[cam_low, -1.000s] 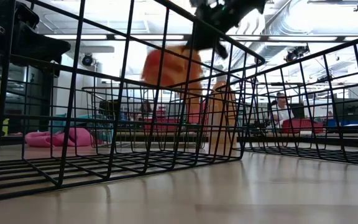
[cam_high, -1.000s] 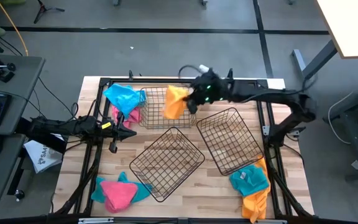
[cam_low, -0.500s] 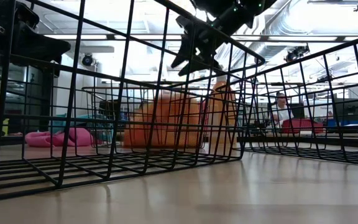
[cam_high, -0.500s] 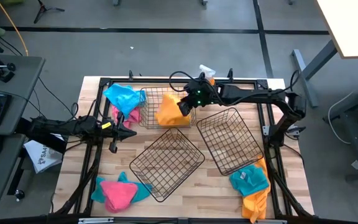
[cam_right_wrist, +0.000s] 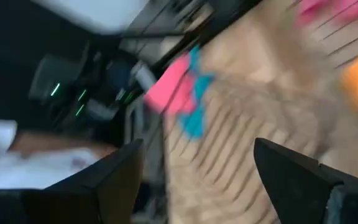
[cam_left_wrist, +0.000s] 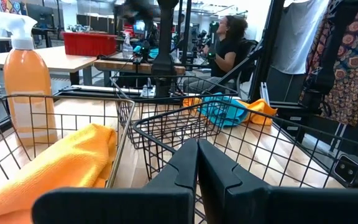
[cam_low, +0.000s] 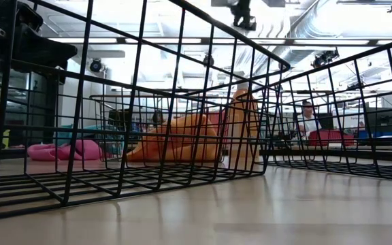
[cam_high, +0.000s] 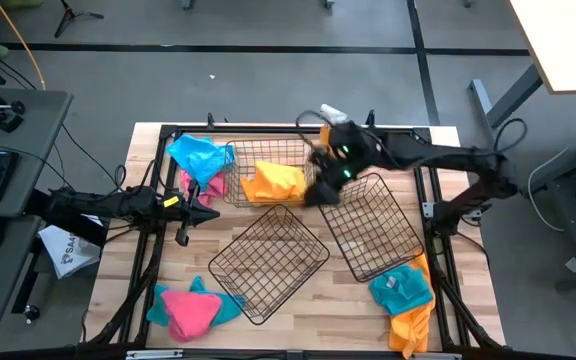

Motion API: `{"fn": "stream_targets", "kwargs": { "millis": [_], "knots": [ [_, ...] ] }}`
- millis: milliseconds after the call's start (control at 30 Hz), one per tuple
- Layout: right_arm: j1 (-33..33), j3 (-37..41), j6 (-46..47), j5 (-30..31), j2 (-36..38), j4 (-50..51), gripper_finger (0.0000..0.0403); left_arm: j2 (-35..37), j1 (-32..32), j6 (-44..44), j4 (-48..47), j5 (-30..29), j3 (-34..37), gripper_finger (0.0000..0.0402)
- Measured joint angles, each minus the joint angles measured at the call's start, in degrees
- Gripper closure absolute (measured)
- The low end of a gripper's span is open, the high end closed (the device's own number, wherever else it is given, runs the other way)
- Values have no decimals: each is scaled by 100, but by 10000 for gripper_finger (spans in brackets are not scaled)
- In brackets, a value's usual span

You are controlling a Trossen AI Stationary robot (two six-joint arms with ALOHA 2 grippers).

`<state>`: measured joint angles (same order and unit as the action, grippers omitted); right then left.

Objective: Sort microfiber towel by color & place in baskets
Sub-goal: Put the yellow microfiber cloth into the gold basket

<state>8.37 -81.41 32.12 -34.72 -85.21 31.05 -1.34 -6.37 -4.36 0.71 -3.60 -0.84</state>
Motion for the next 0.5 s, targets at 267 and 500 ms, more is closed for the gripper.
{"fn": "stream_targets", "kwargs": {
  "millis": [267,500],
  "knots": [
    [-2281,-4,892,1312,957,2567,108,1,2,2,-2,-1,0,402],
    [-4879,68,2977,2659,1124,3255,108,0,1,2,-4,-1,1,401]
  ]
}}
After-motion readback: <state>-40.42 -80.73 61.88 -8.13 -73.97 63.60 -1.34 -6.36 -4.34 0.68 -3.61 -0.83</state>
